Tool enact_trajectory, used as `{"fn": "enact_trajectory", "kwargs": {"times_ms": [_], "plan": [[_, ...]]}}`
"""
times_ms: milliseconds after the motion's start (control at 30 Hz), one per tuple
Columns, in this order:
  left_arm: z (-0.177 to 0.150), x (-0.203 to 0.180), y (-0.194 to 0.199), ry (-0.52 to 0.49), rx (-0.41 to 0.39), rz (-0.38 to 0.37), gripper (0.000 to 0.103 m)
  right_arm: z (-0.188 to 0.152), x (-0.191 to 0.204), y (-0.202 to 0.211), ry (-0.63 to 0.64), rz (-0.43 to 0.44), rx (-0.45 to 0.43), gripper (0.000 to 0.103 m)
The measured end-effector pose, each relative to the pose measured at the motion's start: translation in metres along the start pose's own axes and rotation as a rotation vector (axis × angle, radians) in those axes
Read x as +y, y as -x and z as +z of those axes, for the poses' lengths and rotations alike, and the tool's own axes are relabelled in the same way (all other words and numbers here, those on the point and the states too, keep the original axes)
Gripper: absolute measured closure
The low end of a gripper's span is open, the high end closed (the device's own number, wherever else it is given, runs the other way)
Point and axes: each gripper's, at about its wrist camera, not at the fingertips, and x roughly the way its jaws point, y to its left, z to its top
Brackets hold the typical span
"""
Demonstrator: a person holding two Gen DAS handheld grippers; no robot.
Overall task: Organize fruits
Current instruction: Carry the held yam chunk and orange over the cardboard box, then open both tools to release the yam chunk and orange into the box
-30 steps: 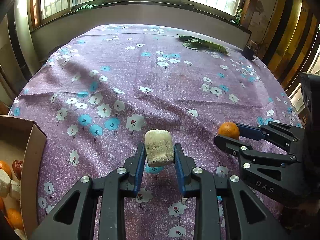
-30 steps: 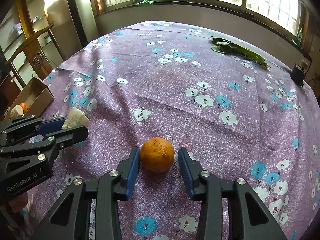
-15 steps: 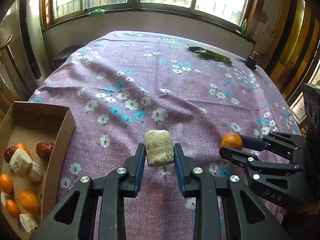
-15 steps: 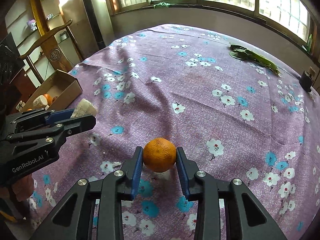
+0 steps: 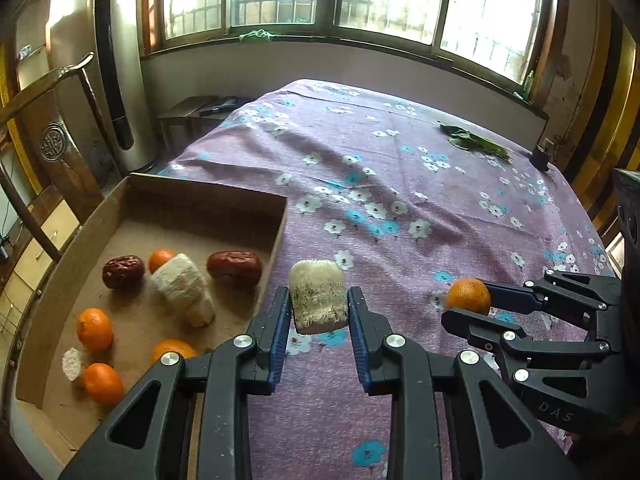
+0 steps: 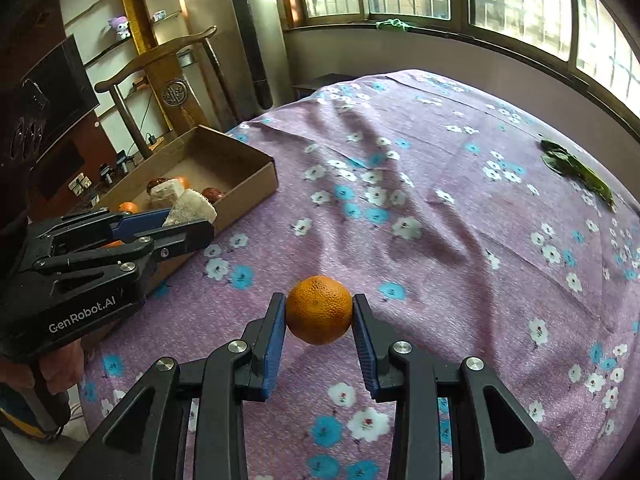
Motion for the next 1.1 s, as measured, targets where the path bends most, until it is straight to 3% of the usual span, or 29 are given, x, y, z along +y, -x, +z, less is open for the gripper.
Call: {"fn": "enact_trajectory", "kwargs": {"times_ms": [500, 767, 1100], "plan": [[-0.016, 0.084, 0.022, 0.103, -0.011, 0.114, 0.076, 0.037, 0.098, -0.033, 0.191, 0.109, 0.021, 0.067], [-0.019, 0.117, 0.012, 0.167, 0.017, 0.141, 0.076, 0.048, 0.123, -0.059, 0.25, 0.135, 0.066, 0.067], [-0.017, 0.128, -0.002, 0.188, 0.052, 0.161, 0.076, 0.055, 0.134, -0.093, 0.28, 0.119, 0.109, 0.066]]}}
